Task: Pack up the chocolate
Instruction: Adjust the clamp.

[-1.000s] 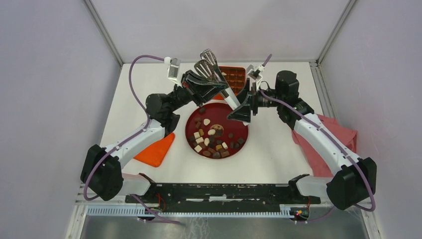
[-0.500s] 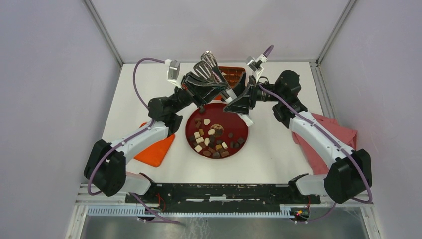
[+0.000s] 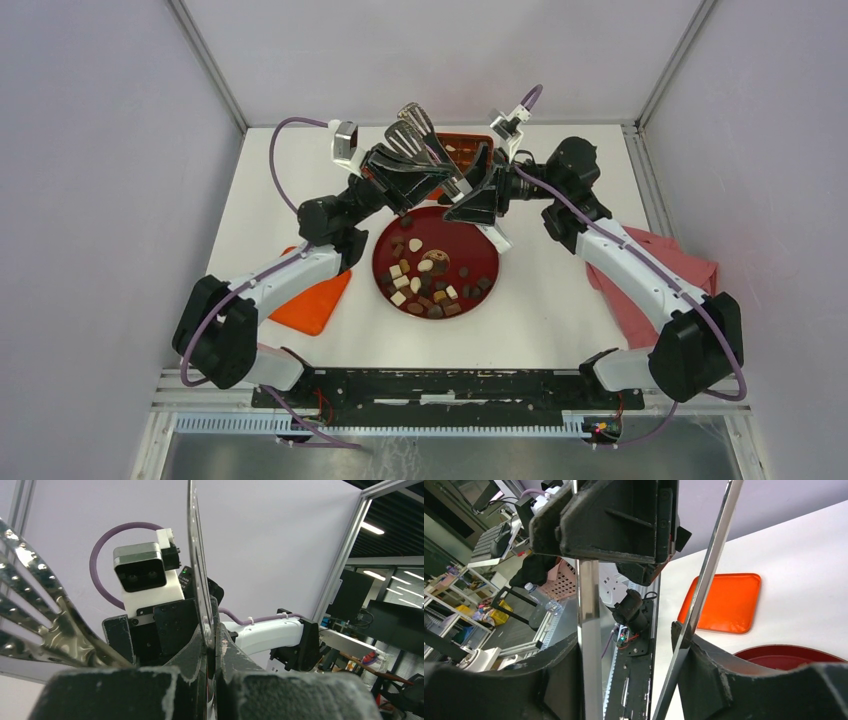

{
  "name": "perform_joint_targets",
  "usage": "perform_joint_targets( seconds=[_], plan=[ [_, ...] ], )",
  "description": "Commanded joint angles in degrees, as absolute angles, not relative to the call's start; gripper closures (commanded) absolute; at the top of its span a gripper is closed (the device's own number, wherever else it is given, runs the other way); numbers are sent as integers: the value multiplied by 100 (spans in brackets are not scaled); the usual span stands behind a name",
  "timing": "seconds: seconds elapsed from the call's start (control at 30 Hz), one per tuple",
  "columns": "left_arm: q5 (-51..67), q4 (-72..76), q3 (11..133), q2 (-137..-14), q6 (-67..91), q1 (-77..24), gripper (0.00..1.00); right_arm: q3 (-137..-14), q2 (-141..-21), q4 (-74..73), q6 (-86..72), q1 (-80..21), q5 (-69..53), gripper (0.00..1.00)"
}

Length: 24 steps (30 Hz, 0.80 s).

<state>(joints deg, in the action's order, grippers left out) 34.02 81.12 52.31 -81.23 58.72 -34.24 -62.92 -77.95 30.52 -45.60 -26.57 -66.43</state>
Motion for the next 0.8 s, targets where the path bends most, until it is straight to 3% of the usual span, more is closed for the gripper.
perform_joint_targets(
  seconds=[0.0,0.07,0.17,0.27,0.5,0.77],
  plan=[
    [3228,8230,5248,-8218,6001,-3451,98,-6619,-7748,3235,-4407,-2752,-6758,42],
    [3218,8227,5243,-8229,6013,-3450,98,-6577,-7724,3251,-4384,-2751,-6778,40],
    [3199,8300,5268,-8271,6096,-3446,98,-6566,-7716,3250,-4360,-2751,-6787,25],
    [3159,8500,5273,-8352,6262,-3456,98,-6637,-7768,3181,-4288,-2750,-6746,23],
    [2994,8018,5259,-8221,5949,-3499,98,-6841,-7810,2352,-3613,-2773,-6670,26],
    [2793,7168,5345,-8154,5698,-3523,96,-6823,-7779,2204,-3472,-2786,-6705,43]
  ],
)
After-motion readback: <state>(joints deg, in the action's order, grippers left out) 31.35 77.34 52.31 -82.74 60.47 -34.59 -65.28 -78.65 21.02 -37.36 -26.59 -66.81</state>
